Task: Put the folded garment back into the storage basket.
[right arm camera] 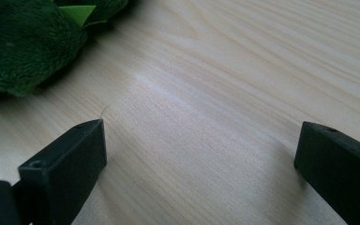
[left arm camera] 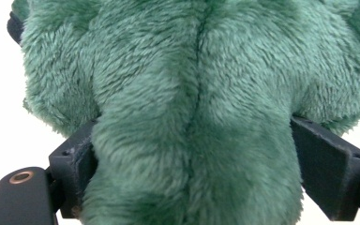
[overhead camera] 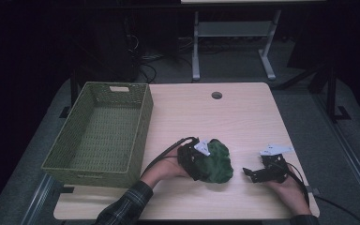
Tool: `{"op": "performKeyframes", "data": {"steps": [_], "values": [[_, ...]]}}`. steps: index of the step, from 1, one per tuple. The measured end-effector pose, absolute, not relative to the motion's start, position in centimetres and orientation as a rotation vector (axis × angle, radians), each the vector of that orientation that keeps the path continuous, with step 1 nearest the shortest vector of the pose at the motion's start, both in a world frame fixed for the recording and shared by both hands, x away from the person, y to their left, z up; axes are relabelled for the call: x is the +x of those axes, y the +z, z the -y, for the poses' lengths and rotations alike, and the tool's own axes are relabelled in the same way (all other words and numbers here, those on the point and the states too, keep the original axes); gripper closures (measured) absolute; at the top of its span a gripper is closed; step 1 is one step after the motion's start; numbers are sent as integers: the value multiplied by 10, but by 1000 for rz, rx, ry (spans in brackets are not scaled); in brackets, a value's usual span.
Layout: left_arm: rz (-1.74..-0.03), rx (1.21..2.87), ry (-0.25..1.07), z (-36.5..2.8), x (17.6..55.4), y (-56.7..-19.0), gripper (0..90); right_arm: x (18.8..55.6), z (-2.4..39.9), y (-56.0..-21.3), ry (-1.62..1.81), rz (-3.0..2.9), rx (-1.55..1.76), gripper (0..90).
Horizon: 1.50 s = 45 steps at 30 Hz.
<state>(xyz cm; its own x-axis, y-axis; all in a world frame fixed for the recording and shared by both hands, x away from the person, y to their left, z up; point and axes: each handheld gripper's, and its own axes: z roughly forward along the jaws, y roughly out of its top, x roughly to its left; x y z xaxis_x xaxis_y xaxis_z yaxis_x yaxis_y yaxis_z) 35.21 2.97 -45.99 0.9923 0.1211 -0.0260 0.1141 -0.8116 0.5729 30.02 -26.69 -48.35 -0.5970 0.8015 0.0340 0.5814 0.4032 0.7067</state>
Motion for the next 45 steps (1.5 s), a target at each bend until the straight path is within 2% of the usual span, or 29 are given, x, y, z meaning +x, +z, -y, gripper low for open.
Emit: {"op": "performKeyframes", "data": {"steps": [3,12,19,23,45], "values": [[-173,2524,19,-30,352,-460,167,300,267,-483,998,-2354,1202,22],[-211,2520,12,-34,356,-456,464,300,267,-484,997,-2353,1201,22],[-234,2532,1,-34,355,-453,615,300,267,-484,997,-2353,1204,22],[-265,2515,-28,-36,357,-454,645,300,267,-484,998,-2353,1201,22],[-327,2451,-38,-42,354,-436,679,300,267,-484,999,-2352,1205,22]]}}
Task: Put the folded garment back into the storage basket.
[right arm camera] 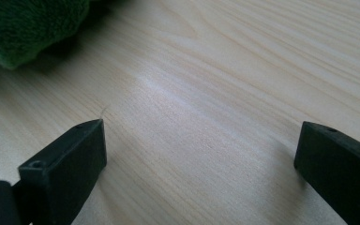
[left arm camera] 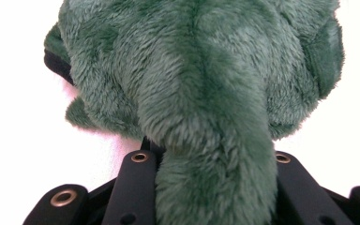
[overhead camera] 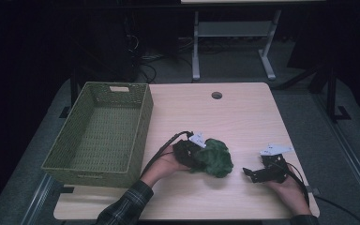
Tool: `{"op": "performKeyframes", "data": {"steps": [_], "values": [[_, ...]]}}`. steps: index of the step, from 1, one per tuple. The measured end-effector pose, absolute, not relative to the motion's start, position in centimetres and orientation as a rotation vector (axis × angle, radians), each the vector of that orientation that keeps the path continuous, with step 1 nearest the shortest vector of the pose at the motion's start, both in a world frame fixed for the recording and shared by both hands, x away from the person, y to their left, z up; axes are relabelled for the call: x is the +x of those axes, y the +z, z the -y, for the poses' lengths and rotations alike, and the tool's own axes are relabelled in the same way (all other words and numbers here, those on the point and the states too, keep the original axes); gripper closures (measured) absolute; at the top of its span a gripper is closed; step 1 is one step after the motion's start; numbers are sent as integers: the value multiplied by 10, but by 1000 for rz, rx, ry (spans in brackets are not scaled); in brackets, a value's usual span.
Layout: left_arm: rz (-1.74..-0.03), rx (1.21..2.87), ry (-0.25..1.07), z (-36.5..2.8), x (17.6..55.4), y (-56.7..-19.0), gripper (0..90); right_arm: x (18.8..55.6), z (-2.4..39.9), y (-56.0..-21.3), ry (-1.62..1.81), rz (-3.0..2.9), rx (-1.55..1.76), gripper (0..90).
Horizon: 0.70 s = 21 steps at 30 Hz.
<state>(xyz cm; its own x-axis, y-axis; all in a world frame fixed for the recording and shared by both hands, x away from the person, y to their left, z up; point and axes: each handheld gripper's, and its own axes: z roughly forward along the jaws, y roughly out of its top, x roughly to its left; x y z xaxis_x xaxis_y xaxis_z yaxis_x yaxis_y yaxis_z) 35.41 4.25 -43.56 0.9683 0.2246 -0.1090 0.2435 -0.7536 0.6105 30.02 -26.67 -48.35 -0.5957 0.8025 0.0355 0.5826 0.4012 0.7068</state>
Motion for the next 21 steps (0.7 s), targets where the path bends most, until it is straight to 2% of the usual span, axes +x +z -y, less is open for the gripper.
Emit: {"op": "performKeyframes", "data": {"steps": [21], "values": [[-343,2425,15,-54,353,-372,677,300,266,-483,998,-2353,1215,22]]}}
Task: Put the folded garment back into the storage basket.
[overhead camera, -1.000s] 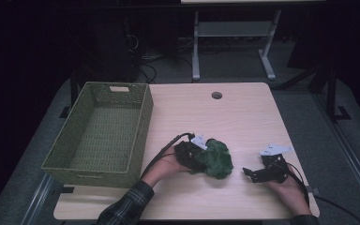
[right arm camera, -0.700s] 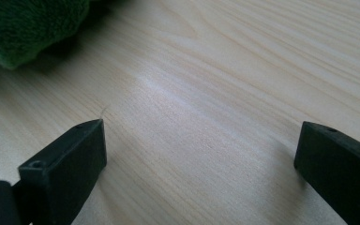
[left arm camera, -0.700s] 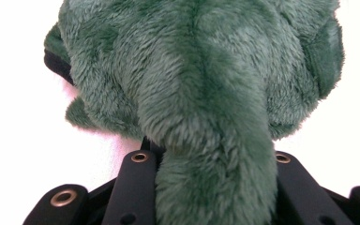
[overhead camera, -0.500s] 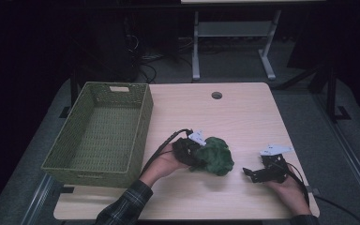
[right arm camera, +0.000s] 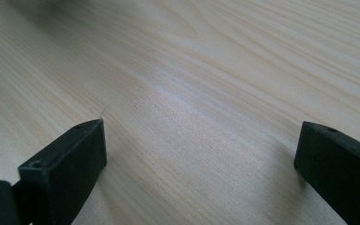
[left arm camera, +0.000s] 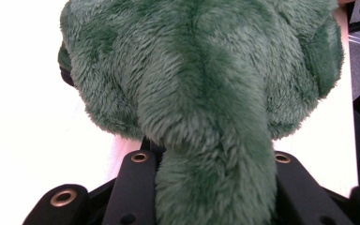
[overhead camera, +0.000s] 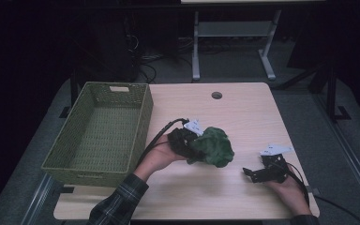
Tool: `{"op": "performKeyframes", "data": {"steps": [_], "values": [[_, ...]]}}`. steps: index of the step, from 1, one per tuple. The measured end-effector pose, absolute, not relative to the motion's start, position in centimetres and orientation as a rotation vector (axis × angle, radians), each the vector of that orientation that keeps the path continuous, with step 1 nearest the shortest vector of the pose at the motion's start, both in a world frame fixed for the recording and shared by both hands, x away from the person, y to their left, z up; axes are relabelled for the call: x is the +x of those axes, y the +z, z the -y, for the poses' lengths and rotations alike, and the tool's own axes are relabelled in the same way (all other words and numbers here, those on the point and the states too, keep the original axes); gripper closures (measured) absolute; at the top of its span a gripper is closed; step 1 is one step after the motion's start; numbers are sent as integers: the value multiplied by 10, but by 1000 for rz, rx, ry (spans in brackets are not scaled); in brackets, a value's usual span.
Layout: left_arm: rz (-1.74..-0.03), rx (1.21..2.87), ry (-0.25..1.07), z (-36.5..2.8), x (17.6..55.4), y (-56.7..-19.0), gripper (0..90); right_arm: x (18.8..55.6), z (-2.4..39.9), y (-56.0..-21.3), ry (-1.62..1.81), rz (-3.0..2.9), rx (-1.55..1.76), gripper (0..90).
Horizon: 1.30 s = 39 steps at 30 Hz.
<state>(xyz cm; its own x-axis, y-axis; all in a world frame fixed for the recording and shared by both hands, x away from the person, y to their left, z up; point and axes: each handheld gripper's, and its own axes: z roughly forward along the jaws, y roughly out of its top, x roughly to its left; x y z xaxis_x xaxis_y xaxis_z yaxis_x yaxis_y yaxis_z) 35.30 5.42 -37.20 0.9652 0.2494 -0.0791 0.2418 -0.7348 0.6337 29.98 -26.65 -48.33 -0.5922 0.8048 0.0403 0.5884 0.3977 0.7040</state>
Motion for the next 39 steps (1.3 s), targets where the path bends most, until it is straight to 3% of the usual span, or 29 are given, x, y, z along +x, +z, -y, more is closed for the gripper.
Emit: {"op": "performKeyframes", "data": {"steps": [26,39], "values": [[-399,2380,117,-100,357,-316,676,299,266,-483,995,-2350,1226,22],[-478,2366,173,-137,364,-308,675,299,266,-483,995,-2350,1226,22]]}}
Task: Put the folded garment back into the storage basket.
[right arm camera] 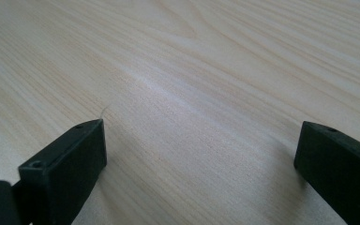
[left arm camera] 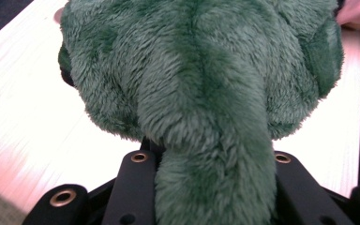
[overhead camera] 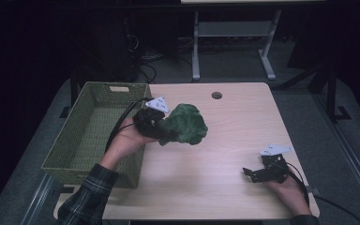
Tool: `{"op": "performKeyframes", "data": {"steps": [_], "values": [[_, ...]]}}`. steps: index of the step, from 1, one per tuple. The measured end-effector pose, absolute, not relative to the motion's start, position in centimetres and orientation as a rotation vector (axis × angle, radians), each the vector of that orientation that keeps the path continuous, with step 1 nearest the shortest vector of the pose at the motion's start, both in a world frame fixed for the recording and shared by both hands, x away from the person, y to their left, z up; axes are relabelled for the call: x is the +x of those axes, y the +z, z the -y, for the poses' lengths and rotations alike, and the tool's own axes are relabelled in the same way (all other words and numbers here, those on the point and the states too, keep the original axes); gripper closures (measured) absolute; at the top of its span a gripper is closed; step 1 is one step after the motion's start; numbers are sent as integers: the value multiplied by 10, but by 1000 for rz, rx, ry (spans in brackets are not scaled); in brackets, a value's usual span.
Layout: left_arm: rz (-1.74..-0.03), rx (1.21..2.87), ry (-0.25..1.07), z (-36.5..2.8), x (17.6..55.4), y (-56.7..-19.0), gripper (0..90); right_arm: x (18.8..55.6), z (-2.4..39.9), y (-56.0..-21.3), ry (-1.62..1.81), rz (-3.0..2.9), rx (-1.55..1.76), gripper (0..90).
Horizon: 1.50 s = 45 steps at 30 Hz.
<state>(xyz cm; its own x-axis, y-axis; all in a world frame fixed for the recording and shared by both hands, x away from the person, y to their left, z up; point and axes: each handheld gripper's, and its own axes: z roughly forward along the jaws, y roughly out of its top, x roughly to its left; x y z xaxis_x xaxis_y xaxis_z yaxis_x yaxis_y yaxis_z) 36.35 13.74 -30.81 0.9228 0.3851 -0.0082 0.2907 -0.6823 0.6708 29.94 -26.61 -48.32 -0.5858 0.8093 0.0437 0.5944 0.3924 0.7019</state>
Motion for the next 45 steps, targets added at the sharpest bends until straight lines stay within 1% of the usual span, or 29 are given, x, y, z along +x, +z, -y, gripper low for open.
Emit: {"op": "performKeyframes", "data": {"steps": [27,45], "values": [[-656,2329,280,-205,371,-299,675,299,266,-483,995,-2350,1226,23],[-802,2256,367,-258,374,-291,675,300,266,-483,995,-2347,1220,22]]}}
